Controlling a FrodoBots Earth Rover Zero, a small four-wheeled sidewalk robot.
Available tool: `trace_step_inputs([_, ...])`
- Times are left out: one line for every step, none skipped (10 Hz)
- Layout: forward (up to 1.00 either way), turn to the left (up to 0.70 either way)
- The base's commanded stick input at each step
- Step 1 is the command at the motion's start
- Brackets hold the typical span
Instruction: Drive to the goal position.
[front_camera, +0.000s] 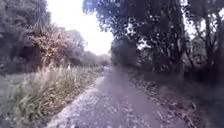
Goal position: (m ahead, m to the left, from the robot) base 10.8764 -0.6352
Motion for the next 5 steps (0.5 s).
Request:
trace_step_inputs([0.7, 0.0])
trace_step_inputs([0.7, 0.0])
trace_step_inputs([0.7, 0.0])
trace_step_inputs([0.7, 0.0])
trace_step_inputs([0.7, 0.0])
